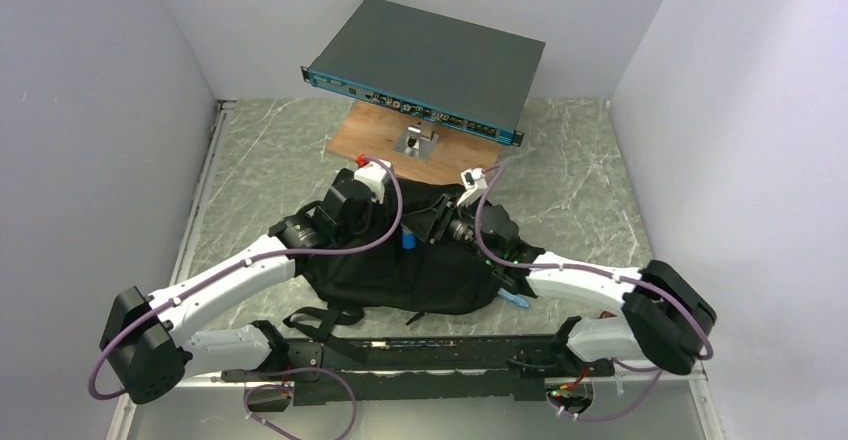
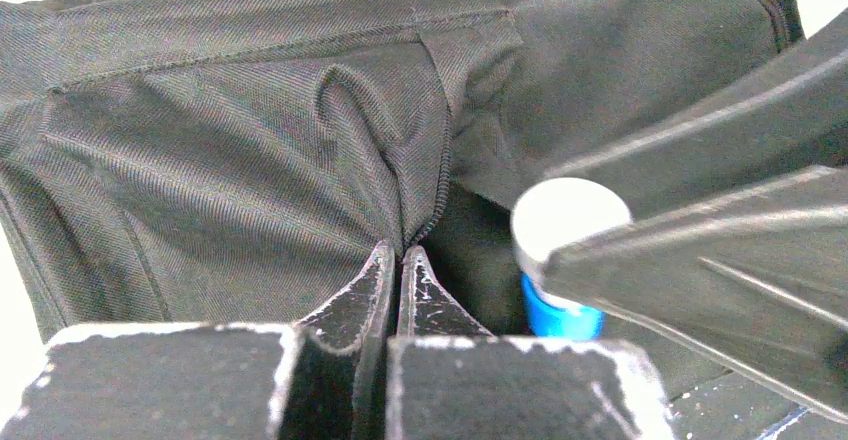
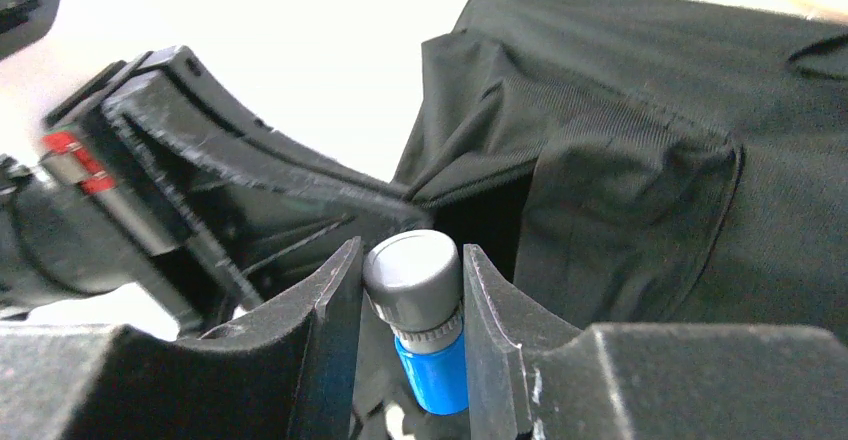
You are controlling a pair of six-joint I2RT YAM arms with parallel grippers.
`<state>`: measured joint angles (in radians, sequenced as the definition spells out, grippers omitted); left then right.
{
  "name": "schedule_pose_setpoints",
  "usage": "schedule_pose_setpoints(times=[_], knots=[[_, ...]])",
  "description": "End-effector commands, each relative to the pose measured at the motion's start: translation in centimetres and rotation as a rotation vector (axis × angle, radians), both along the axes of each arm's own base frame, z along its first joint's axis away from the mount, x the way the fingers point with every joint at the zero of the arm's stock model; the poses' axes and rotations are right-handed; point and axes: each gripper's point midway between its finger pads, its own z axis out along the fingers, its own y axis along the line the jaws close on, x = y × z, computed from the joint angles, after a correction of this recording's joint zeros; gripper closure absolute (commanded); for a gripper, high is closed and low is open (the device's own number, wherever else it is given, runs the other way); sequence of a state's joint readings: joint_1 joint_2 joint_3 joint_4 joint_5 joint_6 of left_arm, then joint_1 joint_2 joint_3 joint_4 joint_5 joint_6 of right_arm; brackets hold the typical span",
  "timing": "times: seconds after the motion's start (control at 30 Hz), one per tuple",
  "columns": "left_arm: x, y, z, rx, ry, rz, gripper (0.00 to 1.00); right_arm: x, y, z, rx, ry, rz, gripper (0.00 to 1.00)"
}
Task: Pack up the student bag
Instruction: Place the stationery in the student bag.
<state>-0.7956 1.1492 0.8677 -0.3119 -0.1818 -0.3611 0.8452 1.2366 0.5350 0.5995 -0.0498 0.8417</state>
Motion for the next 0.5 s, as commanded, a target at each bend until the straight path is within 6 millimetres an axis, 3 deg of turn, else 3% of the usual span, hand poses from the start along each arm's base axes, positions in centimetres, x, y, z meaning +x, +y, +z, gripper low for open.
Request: schedule_pose_setpoints(times=[0.0,0.17,0.23,0.33,0.47], knots=[[-0.8,-1.7,2.6,-0.105,-0.029,-0.070,1.00,2.4,0.6,4.1,0.117,-0.212,-0.136,1.00],[-0.6,-1.7,2.4,-0.099,-0.025,-0.069,1.00,3.4,1.2,1.6,0.094,-0.260,-0.191,1.00],[-0.4,-1.5,2.3,-0.091,-0.025,-0.060,1.00,3.4,2.0,0.9,0.088,-0.243,-0.164,0.96],[0.0,-1.1,1.9,-0.067,-0.027,-0.041,1.00,1.8,2.2,0.3,0.077,-0.192,-0.112,0.83],[0.3,-0.4,1.3,-0.035,-0.020,-0.028,1.00,1.1,1.7,-0.8,-0.075,-0.117,-0.087,0.49]])
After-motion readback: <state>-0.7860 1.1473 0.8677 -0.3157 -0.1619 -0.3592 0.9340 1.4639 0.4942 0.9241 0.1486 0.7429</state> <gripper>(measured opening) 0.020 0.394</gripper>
